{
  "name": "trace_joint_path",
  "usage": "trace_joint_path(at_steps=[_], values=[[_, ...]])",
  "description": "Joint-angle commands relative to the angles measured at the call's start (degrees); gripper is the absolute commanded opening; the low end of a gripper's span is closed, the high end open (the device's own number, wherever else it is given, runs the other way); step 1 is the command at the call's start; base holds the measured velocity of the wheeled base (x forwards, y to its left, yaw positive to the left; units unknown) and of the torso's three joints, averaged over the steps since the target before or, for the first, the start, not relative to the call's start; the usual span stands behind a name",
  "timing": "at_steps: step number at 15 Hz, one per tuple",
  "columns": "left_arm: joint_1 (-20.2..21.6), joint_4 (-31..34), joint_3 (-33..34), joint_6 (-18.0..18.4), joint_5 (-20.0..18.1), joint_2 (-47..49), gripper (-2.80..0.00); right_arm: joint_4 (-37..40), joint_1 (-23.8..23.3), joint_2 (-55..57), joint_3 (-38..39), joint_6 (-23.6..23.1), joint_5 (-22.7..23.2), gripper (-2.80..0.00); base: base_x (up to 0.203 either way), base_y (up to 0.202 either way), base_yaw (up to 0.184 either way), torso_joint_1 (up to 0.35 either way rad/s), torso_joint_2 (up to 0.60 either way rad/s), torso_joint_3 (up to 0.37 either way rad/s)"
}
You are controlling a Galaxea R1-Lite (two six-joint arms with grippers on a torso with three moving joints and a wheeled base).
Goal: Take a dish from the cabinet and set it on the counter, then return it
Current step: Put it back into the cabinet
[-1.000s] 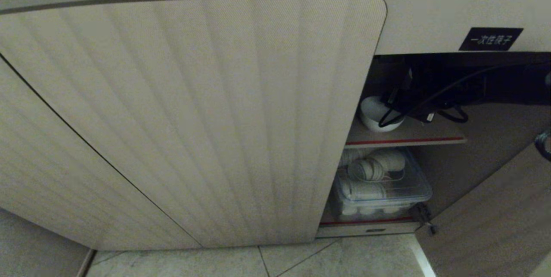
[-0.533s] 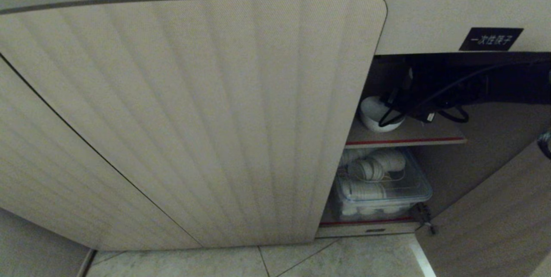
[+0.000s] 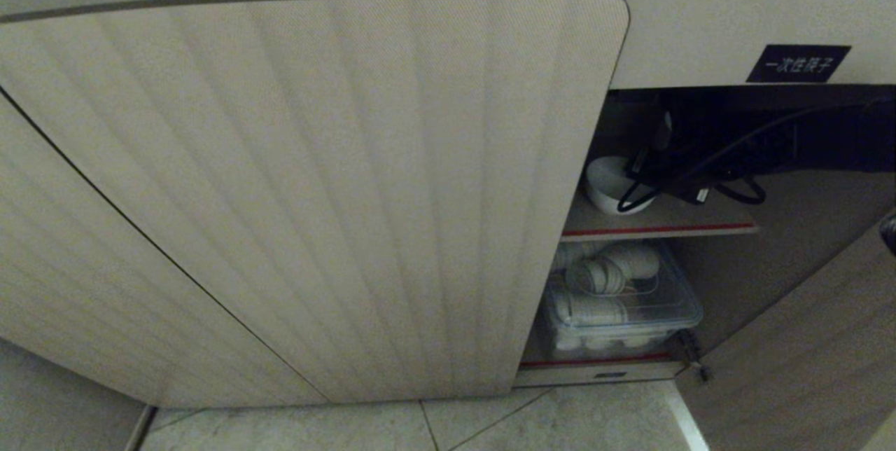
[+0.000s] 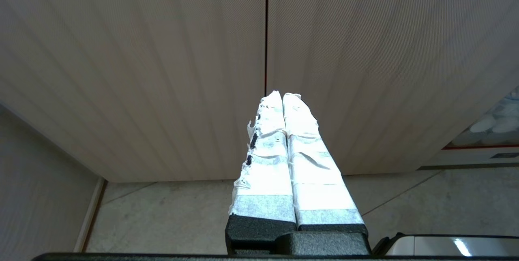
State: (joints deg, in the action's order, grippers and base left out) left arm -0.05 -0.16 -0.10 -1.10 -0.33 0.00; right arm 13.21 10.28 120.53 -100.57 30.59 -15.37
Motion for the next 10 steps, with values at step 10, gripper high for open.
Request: trace_joint_path(at_steps=[10], values=[[0.02, -0.02, 0.01, -0.05, -0.02, 0.0, -2.8, 0.5, -0.08, -0.82, 1.34, 0.35, -0.18, -2.8, 0.0, 0.0, 0.0, 0.0, 0.0, 0.0]])
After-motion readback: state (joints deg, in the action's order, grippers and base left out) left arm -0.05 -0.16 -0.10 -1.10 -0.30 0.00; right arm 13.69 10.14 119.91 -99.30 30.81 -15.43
